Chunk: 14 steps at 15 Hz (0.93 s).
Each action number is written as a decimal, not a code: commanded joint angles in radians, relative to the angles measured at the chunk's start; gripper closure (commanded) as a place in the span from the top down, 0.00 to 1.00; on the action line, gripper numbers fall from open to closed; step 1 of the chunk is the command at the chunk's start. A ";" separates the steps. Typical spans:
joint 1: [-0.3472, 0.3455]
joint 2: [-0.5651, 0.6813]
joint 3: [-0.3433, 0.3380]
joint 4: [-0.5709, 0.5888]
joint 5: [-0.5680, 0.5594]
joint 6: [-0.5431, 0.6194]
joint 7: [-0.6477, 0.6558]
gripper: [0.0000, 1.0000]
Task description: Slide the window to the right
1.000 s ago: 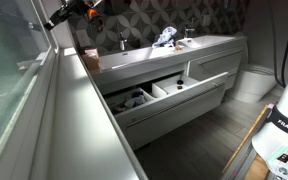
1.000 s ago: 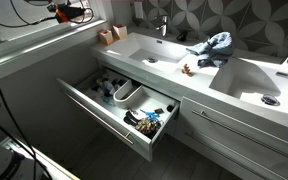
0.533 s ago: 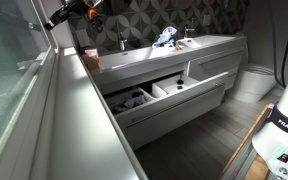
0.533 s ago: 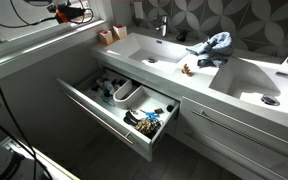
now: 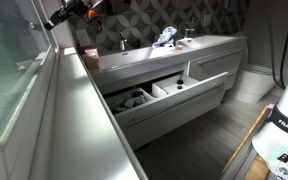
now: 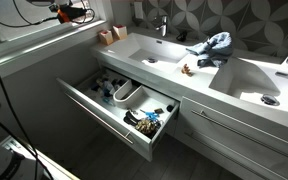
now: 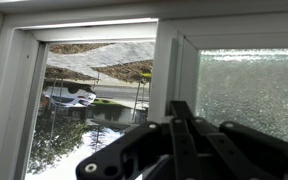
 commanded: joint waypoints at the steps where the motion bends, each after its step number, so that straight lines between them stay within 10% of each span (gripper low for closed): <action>1: -0.012 0.144 0.005 0.211 0.018 0.071 0.031 0.00; 14: -0.013 0.370 -0.040 0.543 0.004 0.122 0.086 0.00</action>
